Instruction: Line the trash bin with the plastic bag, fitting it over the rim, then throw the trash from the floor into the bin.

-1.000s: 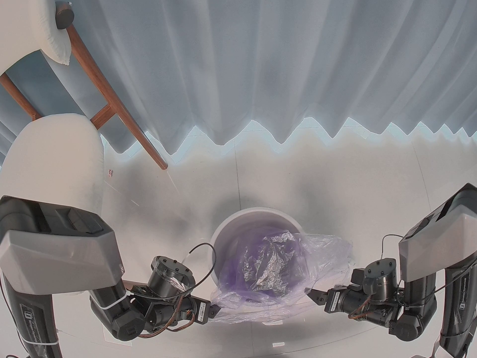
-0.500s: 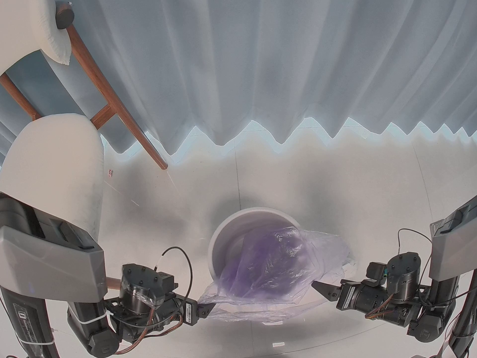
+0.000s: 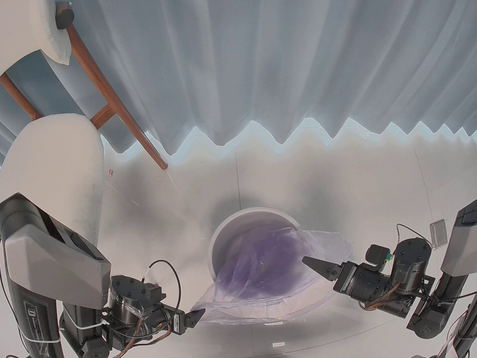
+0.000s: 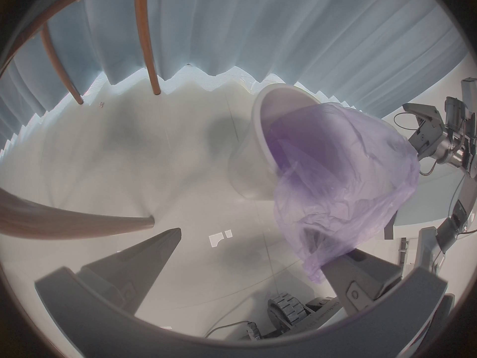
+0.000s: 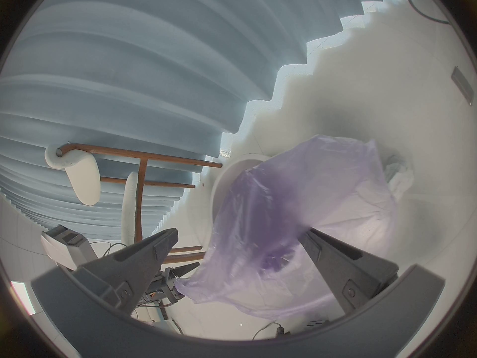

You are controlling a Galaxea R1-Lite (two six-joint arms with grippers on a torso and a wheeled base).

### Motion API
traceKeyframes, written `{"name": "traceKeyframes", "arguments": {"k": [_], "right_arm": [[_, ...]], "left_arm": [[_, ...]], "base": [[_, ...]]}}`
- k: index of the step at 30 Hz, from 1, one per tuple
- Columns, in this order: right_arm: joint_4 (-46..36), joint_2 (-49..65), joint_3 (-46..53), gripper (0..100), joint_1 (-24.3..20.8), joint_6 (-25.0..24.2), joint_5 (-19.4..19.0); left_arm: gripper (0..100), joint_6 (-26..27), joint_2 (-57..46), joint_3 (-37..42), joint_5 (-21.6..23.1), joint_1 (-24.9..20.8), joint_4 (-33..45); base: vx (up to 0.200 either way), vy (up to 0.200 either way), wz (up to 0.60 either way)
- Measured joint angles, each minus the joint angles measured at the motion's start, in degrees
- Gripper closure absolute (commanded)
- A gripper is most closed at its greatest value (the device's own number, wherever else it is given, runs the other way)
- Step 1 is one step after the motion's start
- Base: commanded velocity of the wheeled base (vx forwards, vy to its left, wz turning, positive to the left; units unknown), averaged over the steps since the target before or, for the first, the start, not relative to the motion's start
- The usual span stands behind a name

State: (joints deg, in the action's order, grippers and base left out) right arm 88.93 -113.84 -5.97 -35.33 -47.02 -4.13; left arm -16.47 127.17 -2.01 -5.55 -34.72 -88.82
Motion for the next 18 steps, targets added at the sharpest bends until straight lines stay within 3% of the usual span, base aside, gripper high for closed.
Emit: {"name": "traceKeyframes", "arguments": {"k": [12,13,18], "right_arm": [[0.0,-4.8,-9.1,0,-1.0,0.0,1.0],[0.0,-5.0,-9.5,100,-1.0,0.1,1.3],[0.0,-5.8,-10.6,100,-1.9,0.2,5.5]], "left_arm": [[0,-0.7,-2.0,-0.3,-0.6,1.9,0.1],[0,-0.8,-2.4,-0.3,-0.4,1.9,0.1],[0,-0.8,-3.5,-0.3,0.1,1.6,0.1]], "base": [[0.0,0.0,0.0],[0.0,0.0,0.0],[0.0,0.0,0.0]]}}
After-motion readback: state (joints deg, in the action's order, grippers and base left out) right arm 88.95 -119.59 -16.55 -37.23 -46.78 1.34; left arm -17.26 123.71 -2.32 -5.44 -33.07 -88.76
